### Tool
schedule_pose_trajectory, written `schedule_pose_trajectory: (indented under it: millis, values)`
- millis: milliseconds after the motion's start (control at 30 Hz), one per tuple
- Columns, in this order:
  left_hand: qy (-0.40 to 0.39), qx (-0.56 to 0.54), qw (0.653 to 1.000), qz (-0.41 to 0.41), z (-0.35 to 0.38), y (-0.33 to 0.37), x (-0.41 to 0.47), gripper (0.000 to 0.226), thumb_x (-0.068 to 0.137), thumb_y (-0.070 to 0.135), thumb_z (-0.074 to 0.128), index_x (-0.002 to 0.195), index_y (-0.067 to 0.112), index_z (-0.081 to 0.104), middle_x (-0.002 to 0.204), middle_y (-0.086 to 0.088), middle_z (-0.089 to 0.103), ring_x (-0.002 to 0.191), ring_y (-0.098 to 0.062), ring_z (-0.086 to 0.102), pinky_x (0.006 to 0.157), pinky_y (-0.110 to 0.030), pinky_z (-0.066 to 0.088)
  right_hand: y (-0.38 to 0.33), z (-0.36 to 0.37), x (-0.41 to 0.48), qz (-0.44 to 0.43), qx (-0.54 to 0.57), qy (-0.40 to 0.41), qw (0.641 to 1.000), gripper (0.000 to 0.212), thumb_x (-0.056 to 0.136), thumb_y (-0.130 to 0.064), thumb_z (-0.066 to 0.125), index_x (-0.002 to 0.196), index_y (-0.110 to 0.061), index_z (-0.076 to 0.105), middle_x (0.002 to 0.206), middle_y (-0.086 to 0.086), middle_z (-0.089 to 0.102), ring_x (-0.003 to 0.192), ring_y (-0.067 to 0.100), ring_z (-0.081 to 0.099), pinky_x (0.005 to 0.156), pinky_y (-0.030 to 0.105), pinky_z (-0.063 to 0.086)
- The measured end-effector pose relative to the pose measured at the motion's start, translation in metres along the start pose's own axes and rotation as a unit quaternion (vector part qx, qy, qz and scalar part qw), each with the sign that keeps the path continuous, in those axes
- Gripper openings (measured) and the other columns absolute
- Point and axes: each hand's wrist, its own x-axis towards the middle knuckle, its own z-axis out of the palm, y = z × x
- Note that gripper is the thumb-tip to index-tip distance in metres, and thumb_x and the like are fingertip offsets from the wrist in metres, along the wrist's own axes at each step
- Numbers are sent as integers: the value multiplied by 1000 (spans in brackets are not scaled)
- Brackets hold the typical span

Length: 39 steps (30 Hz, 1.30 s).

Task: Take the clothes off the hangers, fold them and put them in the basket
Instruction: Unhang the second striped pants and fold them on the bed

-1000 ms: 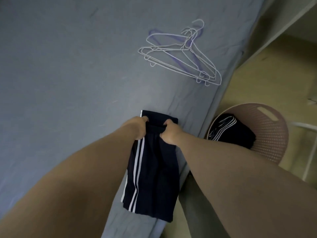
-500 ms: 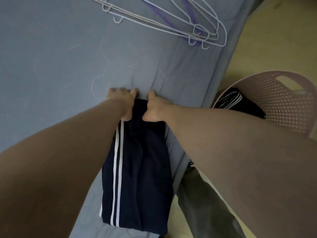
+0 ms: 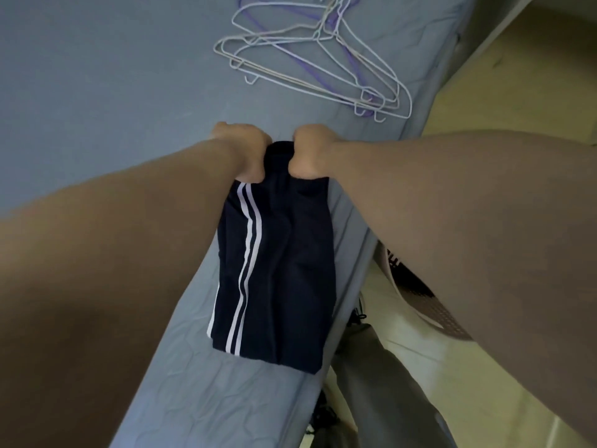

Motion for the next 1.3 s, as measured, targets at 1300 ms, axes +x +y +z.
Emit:
schedule_pose_trajectory:
  millis: [1300]
  values:
    - [54,-706,521,-477,315,109,-214,76,70,53,78,129,15,47,123,-4,58,105,-28,60,95,-43,51,-9,321,-197,401,285,85,867,87,80,-71,58,140,-13,34,139,13,43,123,30,46,102,46,44]
